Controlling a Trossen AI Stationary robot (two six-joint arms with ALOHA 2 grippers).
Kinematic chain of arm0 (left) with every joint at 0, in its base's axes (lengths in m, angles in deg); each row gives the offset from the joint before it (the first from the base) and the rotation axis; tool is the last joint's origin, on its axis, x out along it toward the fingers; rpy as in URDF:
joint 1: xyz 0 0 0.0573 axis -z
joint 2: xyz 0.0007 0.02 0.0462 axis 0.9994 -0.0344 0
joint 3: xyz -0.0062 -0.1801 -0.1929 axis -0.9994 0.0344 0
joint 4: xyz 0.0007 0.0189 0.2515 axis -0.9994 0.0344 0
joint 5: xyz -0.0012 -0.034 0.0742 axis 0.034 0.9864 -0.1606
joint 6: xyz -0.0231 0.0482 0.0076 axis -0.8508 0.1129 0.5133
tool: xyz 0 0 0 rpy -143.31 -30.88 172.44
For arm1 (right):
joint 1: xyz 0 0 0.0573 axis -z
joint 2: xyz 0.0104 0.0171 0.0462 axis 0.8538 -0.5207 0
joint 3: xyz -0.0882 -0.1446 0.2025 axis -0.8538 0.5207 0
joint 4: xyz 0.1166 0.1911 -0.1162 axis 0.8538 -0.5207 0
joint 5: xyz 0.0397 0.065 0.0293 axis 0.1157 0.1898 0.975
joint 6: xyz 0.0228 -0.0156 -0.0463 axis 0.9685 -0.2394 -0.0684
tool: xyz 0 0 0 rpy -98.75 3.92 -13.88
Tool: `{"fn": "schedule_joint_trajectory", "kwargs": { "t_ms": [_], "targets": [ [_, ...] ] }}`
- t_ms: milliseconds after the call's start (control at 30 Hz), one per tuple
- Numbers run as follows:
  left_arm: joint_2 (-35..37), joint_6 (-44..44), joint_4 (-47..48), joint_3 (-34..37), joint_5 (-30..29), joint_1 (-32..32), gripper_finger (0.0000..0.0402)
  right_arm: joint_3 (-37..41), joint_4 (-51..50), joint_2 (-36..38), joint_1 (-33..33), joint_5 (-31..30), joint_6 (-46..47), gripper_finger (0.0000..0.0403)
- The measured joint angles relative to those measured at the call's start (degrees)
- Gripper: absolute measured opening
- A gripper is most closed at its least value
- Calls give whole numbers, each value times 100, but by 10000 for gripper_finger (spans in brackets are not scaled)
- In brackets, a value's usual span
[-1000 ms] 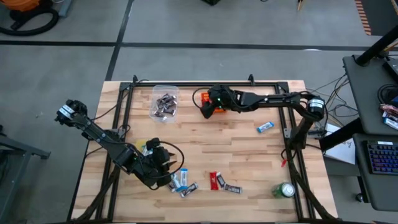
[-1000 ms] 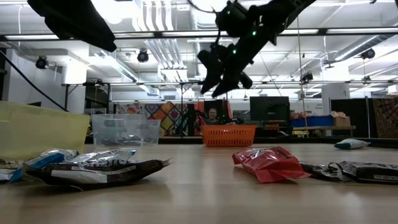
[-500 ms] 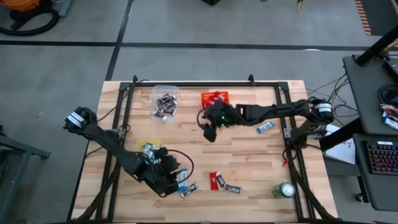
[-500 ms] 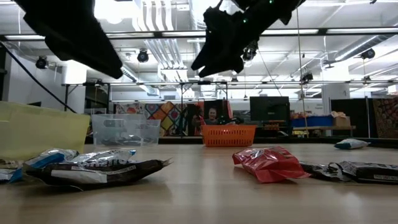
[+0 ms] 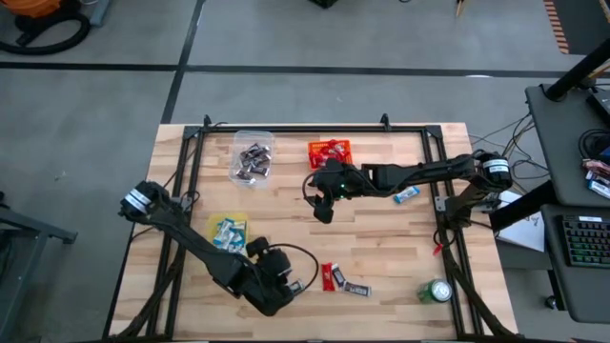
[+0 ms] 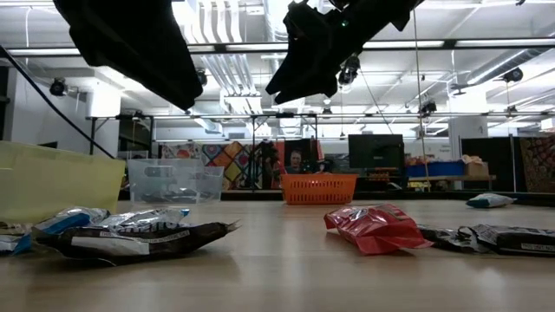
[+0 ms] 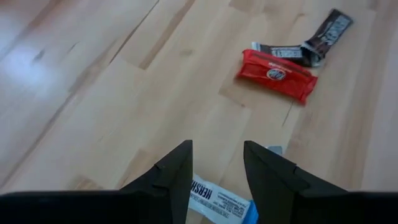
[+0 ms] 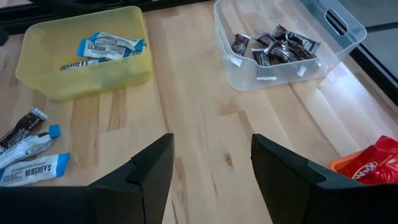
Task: Sort candy
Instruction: Put the bottom left white candy into the yellow bin
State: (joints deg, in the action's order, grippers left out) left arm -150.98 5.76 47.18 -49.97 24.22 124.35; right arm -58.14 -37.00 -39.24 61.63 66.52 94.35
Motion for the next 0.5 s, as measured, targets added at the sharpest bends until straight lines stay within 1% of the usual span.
{"fn": "schedule_joint_trajectory", "kwargs": {
  "t_ms": [167, 300, 433, 500],
  "targets": [
    [-246, -232, 461, -417, 0, -1, 126, 0, -4, 0, 0, 0, -34, 201],
    [-248, -459, 498, -439, 8, -6, 126, 0, -8, 0, -2, 0, -40, 201],
    [-248, -1364, 786, -349, 355, -84, 126, 0, -9, 0, -2, 0, -40, 201],
    [-250, -1859, 957, -285, 403, -141, 126, 0, -9, 0, -2, 0, -38, 201]
  ]
}}
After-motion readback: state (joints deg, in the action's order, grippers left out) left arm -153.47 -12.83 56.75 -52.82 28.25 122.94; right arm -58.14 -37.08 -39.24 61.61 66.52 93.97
